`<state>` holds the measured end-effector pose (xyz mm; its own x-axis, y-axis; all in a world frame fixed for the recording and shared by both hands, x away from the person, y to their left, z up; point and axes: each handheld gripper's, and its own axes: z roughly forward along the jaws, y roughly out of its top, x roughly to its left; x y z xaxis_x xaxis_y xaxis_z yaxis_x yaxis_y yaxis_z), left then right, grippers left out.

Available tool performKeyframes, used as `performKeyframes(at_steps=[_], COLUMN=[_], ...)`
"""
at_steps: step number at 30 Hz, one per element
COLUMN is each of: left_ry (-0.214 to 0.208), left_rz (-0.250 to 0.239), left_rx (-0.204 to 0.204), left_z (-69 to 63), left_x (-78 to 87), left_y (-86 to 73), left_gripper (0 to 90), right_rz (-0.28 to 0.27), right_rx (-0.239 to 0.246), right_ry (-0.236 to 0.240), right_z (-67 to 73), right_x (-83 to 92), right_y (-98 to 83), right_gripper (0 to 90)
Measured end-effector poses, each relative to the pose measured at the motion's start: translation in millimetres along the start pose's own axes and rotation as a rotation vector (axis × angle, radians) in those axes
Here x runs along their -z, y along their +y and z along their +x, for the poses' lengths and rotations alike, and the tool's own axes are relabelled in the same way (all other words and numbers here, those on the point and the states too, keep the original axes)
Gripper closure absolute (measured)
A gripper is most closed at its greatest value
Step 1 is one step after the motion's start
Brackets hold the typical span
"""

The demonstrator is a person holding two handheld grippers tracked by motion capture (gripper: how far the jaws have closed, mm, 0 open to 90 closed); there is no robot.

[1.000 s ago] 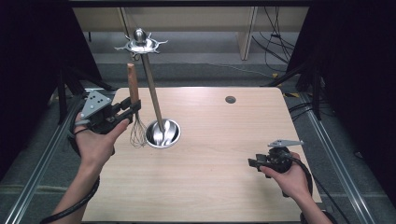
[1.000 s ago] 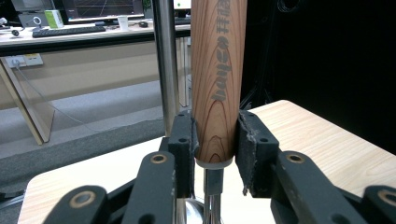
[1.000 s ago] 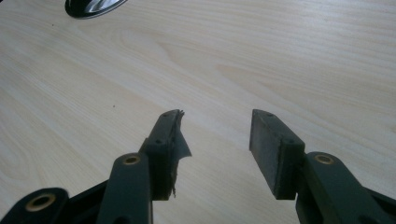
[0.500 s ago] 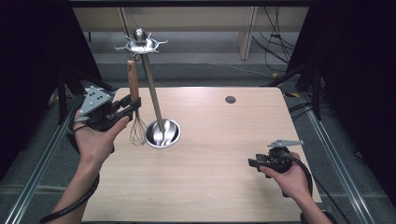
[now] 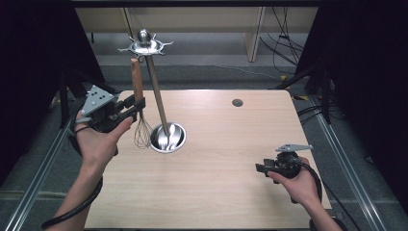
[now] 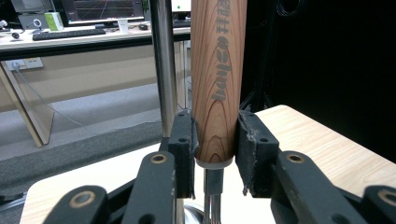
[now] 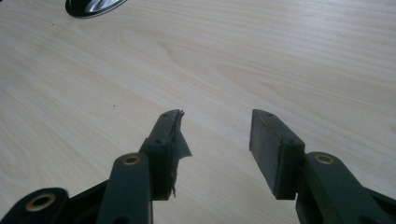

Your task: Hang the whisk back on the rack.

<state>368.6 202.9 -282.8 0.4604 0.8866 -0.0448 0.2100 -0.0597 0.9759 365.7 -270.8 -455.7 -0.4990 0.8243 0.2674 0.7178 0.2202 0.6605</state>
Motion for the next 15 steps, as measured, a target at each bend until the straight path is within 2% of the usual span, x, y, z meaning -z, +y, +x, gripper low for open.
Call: performKeyframes(at_steps=[4, 7, 15], left_ry=[0.001, 0.001, 0.007], left_rz=[-0.001, -0.002, 0.005], left_rx=[-0.001, 0.000, 0.001], left_z=[0.3, 0.2, 0.5], left_x=[-0.1, -0.5, -1.4], left_y=[1.9, 3.0, 5.9], left_gripper=[68.8, 68.8, 68.8], right_rz=[0.000, -0.008, 0.002], right_rx=[-0.001, 0.016, -0.001], right_ry=[0.000, 0.003, 0.002], right_z=[0.1, -0.8, 0.0], right_x=[-0.1, -0.9, -0.5], right_y=[0.1, 0.0, -0.1], right_gripper=[54.1, 54.1, 54.1])
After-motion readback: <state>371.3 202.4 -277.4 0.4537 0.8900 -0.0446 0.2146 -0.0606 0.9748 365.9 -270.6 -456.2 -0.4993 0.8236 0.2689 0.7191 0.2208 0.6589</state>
